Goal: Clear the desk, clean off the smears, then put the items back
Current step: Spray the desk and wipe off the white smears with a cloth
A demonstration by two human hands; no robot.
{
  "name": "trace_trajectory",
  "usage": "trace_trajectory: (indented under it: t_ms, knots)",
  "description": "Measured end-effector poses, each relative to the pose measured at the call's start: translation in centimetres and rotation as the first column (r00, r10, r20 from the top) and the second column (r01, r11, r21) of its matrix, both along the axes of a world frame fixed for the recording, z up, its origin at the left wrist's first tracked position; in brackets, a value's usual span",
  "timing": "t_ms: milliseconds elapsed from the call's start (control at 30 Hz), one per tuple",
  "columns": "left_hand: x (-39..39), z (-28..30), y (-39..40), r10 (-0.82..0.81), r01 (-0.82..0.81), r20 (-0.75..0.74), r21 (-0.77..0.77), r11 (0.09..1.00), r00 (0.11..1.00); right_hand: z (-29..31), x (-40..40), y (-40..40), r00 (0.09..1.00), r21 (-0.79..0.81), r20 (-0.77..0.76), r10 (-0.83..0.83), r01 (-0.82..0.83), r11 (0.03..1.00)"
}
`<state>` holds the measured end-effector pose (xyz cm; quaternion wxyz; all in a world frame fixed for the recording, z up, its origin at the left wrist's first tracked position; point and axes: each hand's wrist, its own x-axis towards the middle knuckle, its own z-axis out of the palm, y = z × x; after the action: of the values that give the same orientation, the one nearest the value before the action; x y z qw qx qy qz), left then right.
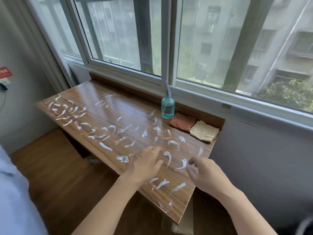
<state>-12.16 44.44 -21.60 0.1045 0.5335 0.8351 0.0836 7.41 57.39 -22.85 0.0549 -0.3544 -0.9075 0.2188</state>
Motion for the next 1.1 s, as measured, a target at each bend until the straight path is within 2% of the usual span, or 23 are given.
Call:
trace_trajectory:
  t_ms: [167, 400, 500, 667, 733, 867, 1000, 1100]
  knots:
    - [-3.5, 1.4, 0.9, 0.053, -0.054, 0.018, 0.055, 0.997, 0.998, 0.3, -4.8, 2.9, 0.998, 0.019, -0.023, 0.056, -0.055, 0.998]
    - [-11.2, 1.3, 2.5, 0.062, -0.064, 0.025, 0.069, 0.996, 0.998, -0.9, -10.7, 5.3, 1.0, 0.039, 0.014, 0.024, -0.025, 0.999]
    - [-15.9, 0.1, 4.6, 0.038, -0.043, 0.06, 0.08, 0.996, 0.997, -1.8, -12.8, 6.4, 0.998, 0.035, 0.055, -0.029, 0.028, 0.999]
    - [-22.2, -1.2, 9.5, -0.099, 0.079, 0.17, 0.12, 0.99, 0.98, -3.2, -15.4, 6.9, 0.974, 0.016, 0.093, -0.206, 0.206, 0.979]
    - [-23.9, -1.4, 11.8, -0.136, 0.102, 0.313, 0.124, 0.987, 0.94, -2.9, -16.0, 6.6, 0.951, -0.009, 0.105, -0.291, 0.294, 0.956]
    - [-25.1, -1.2, 17.8, -0.194, 0.072, 0.577, 0.227, 0.971, 0.794, -1.6, -16.6, 5.6, 0.89, -0.012, 0.105, -0.443, 0.447, 0.894]
    - [-24.6, -2.7, 25.3, -0.202, -0.024, 0.69, 0.303, 0.953, 0.695, -0.7, -16.8, 3.9, 0.82, -0.006, 0.082, -0.567, 0.569, 0.822]
    - [-23.6, -4.1, 29.5, -0.171, -0.107, 0.71, 0.329, 0.938, 0.683, 0.0, -16.8, 3.1, 0.773, -0.002, 0.087, -0.628, 0.631, 0.776]
